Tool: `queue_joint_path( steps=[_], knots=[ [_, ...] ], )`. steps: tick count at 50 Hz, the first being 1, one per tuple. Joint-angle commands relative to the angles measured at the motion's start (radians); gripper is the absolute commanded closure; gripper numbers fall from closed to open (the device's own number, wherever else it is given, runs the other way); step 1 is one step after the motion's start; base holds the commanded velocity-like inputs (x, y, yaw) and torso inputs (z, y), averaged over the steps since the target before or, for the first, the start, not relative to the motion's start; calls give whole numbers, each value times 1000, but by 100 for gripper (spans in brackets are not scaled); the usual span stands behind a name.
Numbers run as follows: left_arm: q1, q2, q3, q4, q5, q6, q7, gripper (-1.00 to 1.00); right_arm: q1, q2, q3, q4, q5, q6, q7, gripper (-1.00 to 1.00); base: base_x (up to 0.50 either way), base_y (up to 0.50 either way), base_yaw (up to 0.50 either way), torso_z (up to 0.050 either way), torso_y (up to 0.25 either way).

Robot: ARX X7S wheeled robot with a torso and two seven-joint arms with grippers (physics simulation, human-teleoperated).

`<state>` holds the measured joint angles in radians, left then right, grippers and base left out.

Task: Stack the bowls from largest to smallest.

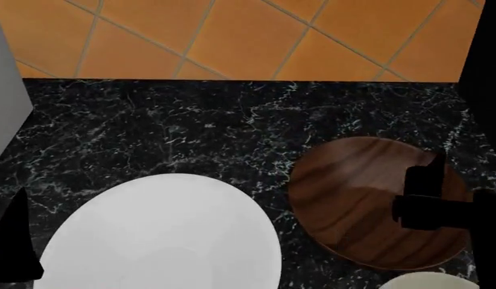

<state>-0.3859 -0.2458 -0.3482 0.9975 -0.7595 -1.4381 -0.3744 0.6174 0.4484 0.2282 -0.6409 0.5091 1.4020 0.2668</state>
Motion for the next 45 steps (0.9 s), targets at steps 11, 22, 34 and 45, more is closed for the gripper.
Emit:
queue_joint_path(
  steps=[11,22,34,45],
  knots=[
    [25,-3,-26,-17,-26,55,-4,-100,90,21,-38,348,-29,-1,-59,-100,0,0,0,0,0],
    [56,-18,15,-31,-10,111,-13,-100,16,14,30,291,-2,29,-57,-100,0,0,0,0,0],
    [58,-27,28,-38,-24,119,-30,-100,12,-41,100,348,36,57,-67,-100,0,0,0,0,0],
    [71,-29,60,-49,-22,141,-42,-100,99,-75,159,486,56,90,-63,-100,0,0,0,0,0]
  ],
)
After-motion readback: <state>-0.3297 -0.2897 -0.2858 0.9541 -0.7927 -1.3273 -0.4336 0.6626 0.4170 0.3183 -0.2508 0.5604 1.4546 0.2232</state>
